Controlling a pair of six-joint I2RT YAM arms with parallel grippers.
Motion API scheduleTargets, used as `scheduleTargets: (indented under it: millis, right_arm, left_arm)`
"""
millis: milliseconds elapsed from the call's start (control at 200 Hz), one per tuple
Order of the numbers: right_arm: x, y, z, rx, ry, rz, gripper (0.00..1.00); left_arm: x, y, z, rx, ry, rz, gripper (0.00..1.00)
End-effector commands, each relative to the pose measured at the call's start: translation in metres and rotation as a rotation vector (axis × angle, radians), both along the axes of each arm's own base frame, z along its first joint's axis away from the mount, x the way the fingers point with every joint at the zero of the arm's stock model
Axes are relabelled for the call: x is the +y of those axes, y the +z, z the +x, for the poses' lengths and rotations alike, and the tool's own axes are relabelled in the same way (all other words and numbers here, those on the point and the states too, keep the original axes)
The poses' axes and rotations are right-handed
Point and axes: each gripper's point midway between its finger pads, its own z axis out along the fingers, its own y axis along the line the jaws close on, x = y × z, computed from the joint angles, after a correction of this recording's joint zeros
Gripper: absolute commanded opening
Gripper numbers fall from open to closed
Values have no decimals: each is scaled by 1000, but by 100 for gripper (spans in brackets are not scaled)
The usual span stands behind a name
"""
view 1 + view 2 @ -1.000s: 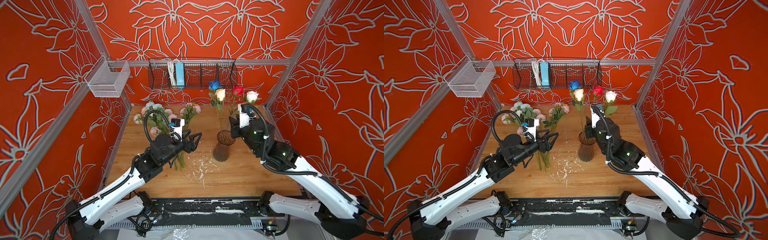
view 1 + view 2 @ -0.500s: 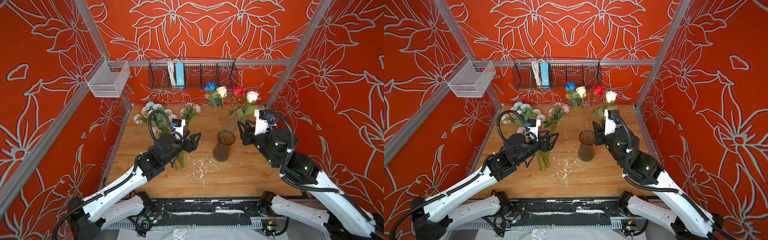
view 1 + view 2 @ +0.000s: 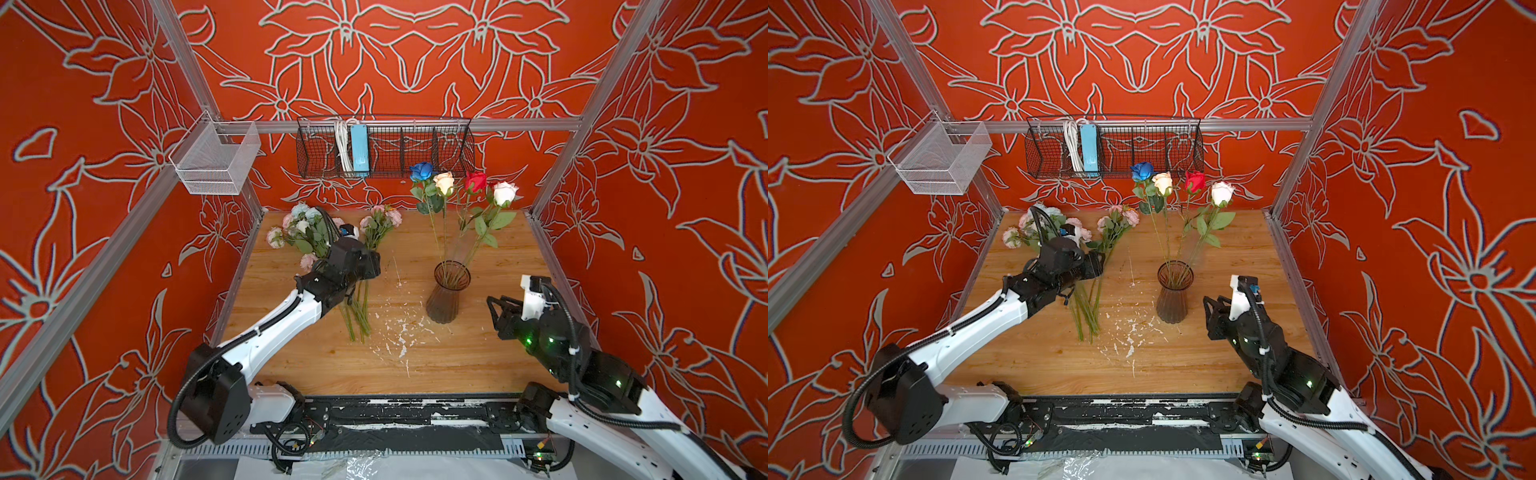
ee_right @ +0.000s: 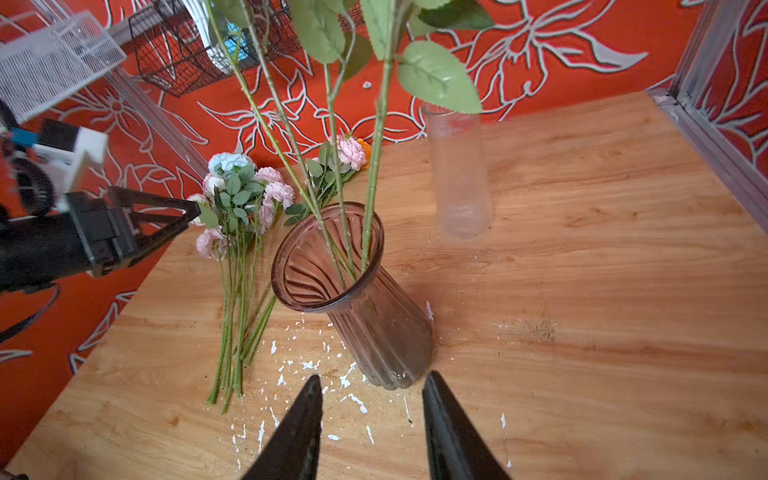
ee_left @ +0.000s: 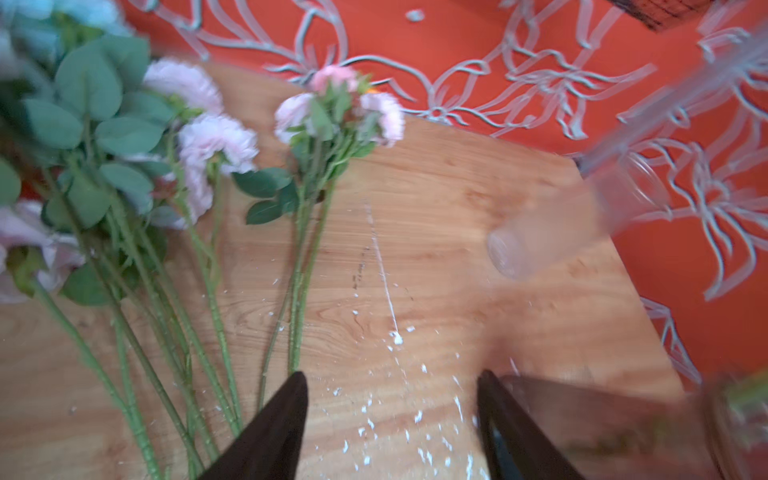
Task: Arrange the flowers into the vase
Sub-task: 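Draw right gripper back toward robot while left gripper lowers onto bunch, then close left gripper on a pink rose stem in the bunch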
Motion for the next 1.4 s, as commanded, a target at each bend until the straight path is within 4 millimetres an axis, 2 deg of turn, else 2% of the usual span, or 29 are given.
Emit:
scheduleTargets:
  millis: [0, 115, 195, 350, 505, 671, 866, 946, 1041, 1111, 1231, 1396]
  right_arm:
    - [-6, -11, -3, 27, -41, 80, 41]
    - [-1, -23, -4, 47, -29, 102, 41]
    - [3, -34, -4, 70, -18, 105, 41]
    - [7, -44, -6, 94, -3, 111, 41]
    - [1, -41, -10, 73, -2, 126, 41]
    - [-5, -36, -14, 54, -13, 147, 41]
    - [-5, -44, -10, 62, -29, 142, 41]
    - [-2, -45, -9, 68, -23, 140, 41]
    - [-1, -44, -8, 70, -20, 133, 41]
    - [-1, -43, -9, 67, -19, 129, 41]
    - [-4, -39, -9, 60, -26, 124, 41]
    - [-4, -38, -8, 57, -28, 122, 41]
  left_arm:
    - [18, -31, 11, 170, 39, -68, 51]
    - [44, -61, 29, 309, 95, -54, 43]
    - [53, -80, 40, 384, 98, -61, 37]
    - [64, -111, 50, 482, 88, 25, 36]
    - [70, -140, 54, 573, 92, 75, 35]
    - [79, -157, 55, 642, 111, 110, 33]
    - [86, -170, 53, 673, 126, 152, 32]
    - [86, -176, 53, 690, 120, 153, 24]
    - [83, -172, 56, 684, 108, 138, 12]
    - [79, -161, 57, 661, 100, 112, 10]
    - [71, -130, 61, 573, 82, 45, 3]
    - [58, -78, 62, 414, 45, -57, 0]
